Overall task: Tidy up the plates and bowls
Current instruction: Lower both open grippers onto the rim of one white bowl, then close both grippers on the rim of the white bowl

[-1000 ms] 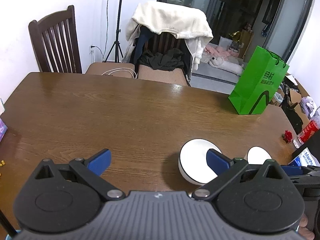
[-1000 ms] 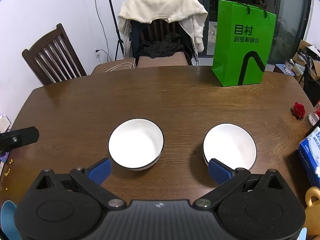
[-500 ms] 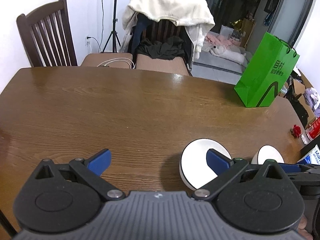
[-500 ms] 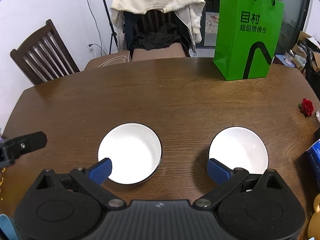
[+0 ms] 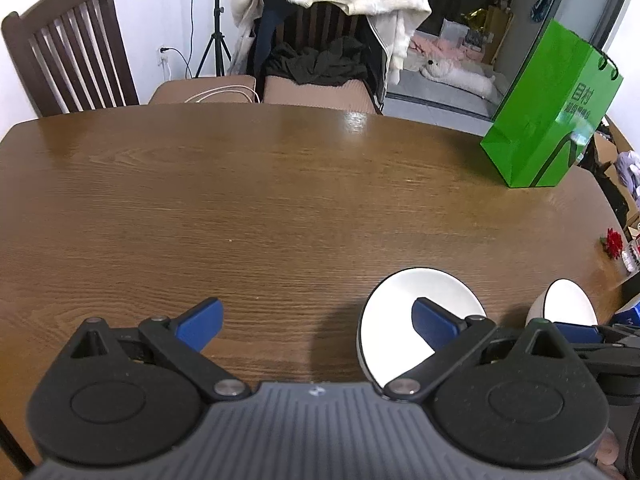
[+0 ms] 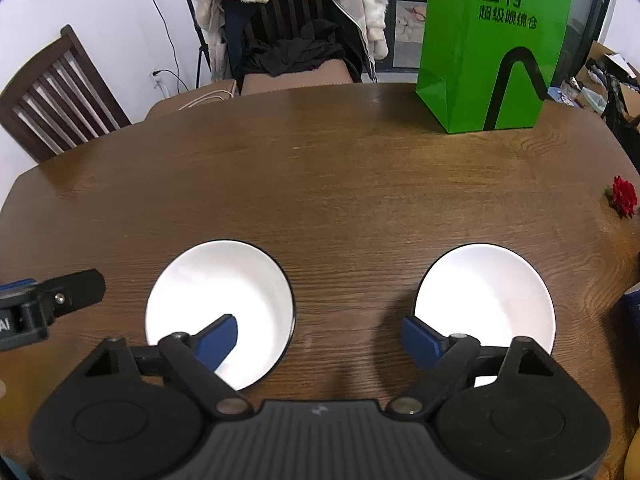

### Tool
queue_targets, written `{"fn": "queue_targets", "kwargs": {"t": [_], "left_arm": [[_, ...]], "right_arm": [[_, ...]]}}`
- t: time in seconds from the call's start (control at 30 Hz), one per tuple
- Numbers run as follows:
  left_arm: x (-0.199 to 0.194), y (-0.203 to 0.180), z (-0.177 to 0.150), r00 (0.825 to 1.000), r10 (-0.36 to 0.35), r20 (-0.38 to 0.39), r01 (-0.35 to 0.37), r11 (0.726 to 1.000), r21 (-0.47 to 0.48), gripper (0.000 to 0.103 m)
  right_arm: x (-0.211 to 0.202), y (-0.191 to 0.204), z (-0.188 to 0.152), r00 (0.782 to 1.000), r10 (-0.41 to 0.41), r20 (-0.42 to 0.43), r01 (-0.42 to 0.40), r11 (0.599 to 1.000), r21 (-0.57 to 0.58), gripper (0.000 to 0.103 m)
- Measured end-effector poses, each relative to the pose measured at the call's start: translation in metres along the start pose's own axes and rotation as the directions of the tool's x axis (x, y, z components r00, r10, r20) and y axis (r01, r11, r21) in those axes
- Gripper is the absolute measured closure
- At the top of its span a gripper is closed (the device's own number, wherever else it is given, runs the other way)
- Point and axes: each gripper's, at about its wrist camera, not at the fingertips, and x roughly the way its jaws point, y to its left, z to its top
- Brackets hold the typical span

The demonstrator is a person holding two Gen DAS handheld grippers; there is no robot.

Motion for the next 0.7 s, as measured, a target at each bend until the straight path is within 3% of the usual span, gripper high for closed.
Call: {"fn": "queue_targets", "kwargs": {"t": [0.17, 0.33, 0.5, 0.53, 0.7], "left_arm": [[0.021, -0.005, 0.003, 1.0, -0.002, -0.031, 0.002, 1.0, -0.006, 0.003], [0.035, -0.008, 0.004, 0.999, -0.005, -0.052, 0.005, 1.0, 0.003, 0.014], [0.049, -0.009, 0.004, 0.996, -0.01, -0.089, 0.01, 1.0, -0.009, 0.046], [0.052, -0.008, 0.004, 0.995, -0.019, -0.096, 0.017, 1.0, -0.015, 0.047], [0.053, -0.009, 0.005, 0.992, -0.083, -0.099, 0.081, 0.996, -0.026, 0.076]], "right_arm": [[0.014, -0.001, 0.003, 1.0, -0.014, -0.007, 0.014, 1.0, 0.005, 0.021], [0.03, 0.004, 0.005, 0.999, -0.03, -0.027, 0.03, 1.0, -0.003, 0.038], [0.041, 0.008, 0.007, 0.999, -0.037, -0.036, 0.037, 0.999, -0.01, 0.047], [0.043, 0.01, 0.007, 0.999, -0.039, -0.038, 0.039, 0.999, -0.013, 0.048], [0.052, 0.015, 0.007, 0.997, -0.038, -0.06, 0.037, 0.999, -0.023, 0.067]]}}
